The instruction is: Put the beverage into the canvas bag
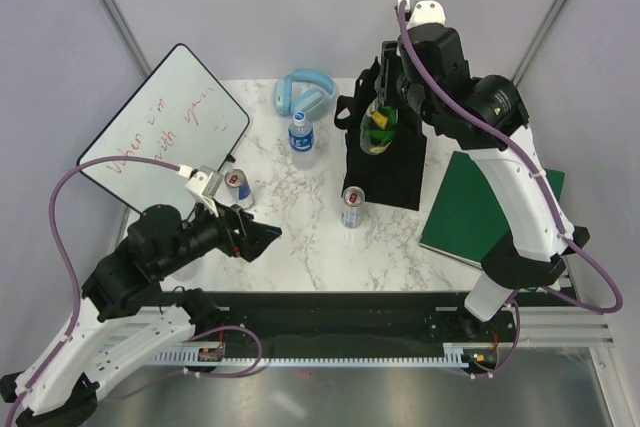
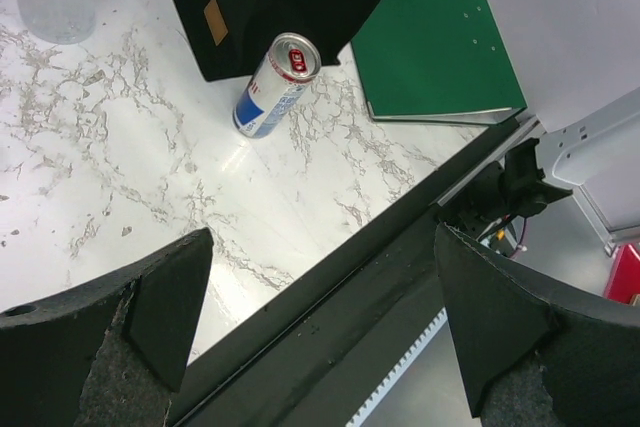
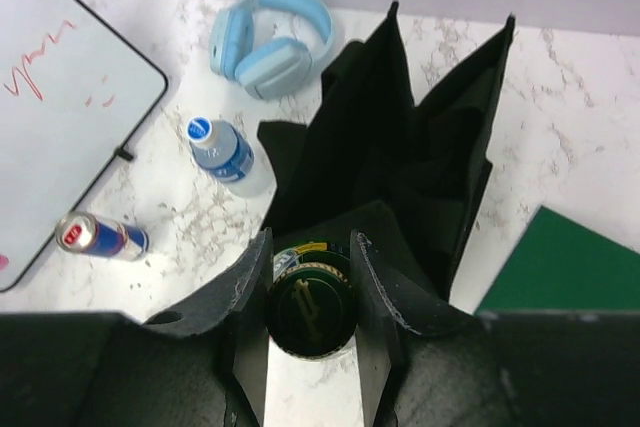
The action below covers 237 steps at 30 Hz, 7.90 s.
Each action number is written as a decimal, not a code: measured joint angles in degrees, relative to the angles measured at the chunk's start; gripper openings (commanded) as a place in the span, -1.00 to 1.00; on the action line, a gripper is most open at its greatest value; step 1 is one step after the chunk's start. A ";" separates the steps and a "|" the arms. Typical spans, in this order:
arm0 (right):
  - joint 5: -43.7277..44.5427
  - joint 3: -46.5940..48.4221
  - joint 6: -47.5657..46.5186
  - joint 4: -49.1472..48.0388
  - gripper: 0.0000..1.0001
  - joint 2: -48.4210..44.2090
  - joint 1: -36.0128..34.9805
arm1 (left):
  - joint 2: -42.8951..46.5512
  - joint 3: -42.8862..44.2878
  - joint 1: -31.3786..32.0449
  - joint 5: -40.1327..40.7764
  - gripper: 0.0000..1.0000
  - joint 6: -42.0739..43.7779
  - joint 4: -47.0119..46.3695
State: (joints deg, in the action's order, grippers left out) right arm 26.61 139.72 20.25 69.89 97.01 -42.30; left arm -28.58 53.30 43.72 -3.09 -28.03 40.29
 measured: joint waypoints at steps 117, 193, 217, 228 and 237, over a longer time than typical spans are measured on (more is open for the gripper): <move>-17.73 -52.24 -13.77 -59.65 -0.21 10.62 20.79 | -8.17 1.16 0.00 3.67 0.98 1.95 0.72; -9.51 -65.55 3.37 -30.08 0.75 -4.94 -6.60 | -5.53 1.64 0.00 4.52 1.00 1.95 0.74; -9.75 -53.29 0.11 -19.04 -1.00 -4.22 -6.62 | -4.92 1.64 0.00 4.50 1.00 1.95 0.76; -7.89 -2.69 -5.11 -5.31 -1.00 2.32 -4.66 | -4.39 1.64 0.00 4.48 1.00 1.92 0.79; -4.76 -2.10 -8.98 -6.51 -1.00 4.11 11.15 | -3.26 1.64 0.00 4.52 1.00 1.95 1.03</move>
State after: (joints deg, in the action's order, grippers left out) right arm 21.85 137.62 11.27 63.37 101.12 -31.16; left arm -31.83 54.94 43.72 1.43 -26.09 41.32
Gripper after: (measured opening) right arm 0.601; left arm 0.995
